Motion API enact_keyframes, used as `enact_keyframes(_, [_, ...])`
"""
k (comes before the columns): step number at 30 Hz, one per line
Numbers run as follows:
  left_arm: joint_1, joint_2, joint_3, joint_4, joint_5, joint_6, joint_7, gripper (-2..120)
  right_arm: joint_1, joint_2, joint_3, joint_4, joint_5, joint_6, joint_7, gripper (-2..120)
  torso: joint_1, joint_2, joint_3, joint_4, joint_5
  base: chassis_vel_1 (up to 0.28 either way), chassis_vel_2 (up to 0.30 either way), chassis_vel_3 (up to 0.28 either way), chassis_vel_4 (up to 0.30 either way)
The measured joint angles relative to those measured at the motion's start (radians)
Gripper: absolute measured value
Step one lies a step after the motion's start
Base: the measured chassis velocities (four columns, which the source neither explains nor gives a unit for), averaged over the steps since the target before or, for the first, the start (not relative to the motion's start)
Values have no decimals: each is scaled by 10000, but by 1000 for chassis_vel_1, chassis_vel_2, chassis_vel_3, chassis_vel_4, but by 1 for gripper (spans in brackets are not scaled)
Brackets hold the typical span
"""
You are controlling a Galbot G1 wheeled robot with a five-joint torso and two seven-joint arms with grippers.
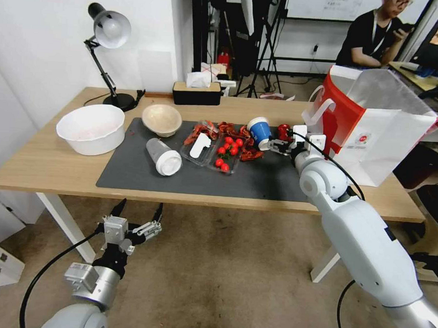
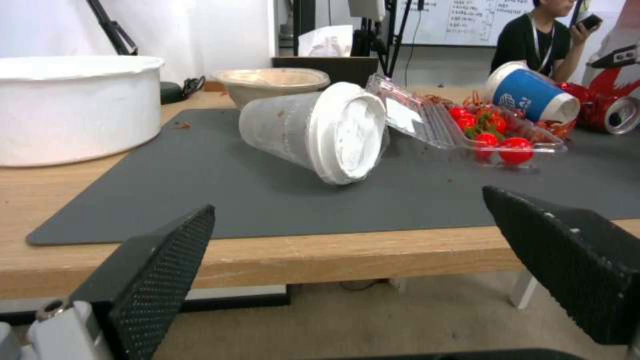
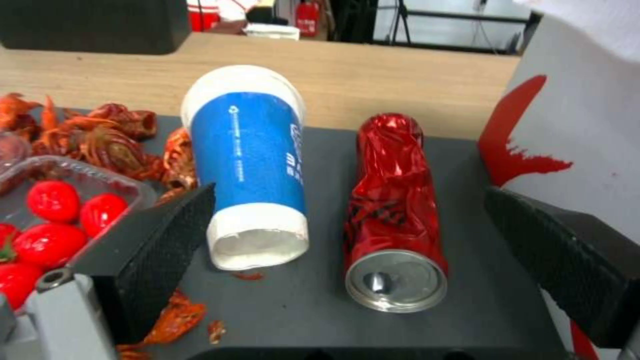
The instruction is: Pick up the trash from the table and place it into the takeout bag.
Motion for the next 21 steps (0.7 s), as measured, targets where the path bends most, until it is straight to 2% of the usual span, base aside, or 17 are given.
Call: enact_keyframes(21, [9,12,-31,-28,-7,10,0,100,667,230,-287,-838,409,-276,340,100,-2,0,0,0,0,0,0,0,0])
